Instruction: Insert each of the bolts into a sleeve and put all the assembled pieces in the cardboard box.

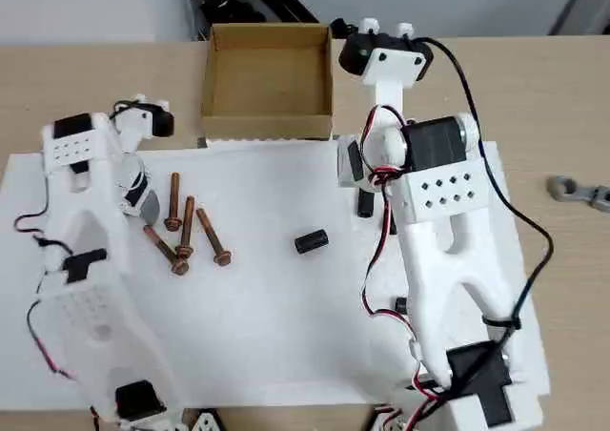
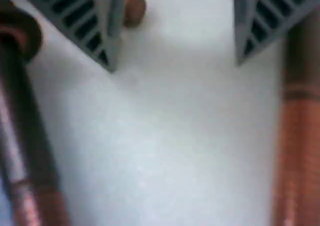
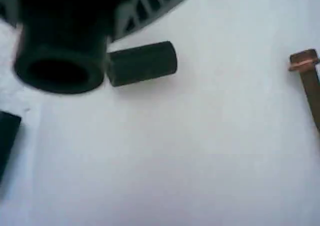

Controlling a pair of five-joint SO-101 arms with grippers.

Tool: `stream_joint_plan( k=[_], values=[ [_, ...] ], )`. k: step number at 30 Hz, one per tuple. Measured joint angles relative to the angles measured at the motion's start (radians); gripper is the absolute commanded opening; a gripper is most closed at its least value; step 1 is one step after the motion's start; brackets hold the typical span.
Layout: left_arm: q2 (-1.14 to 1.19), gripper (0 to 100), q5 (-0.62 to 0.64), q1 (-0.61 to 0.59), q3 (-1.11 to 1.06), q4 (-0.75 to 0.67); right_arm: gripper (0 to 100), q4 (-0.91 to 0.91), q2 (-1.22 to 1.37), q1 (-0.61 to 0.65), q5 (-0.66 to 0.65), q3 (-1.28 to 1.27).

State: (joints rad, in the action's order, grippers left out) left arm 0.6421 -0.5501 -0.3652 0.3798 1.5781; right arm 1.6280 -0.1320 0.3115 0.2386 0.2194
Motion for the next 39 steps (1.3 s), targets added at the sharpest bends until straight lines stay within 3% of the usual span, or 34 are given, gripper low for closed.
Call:
stream_joint_plan(
  k=[20, 27, 39],
  values=[
    [0.155, 14, 0.003, -0.021, 0.15, 0.032, 1.8, 0.005, 0.0, -0.002, 0.0, -0.051],
    [0.169, 0, -0.021, -0.017, 0.15, 0.034, 1.7, 0.015, 0.0, -0.002, -0.009, -0.08],
    [0.172, 1, -0.109, -0.023, 0.158, 0.066, 1.7, 0.015, 0.0, -0.002, -0.087, -0.126]
  ],
)
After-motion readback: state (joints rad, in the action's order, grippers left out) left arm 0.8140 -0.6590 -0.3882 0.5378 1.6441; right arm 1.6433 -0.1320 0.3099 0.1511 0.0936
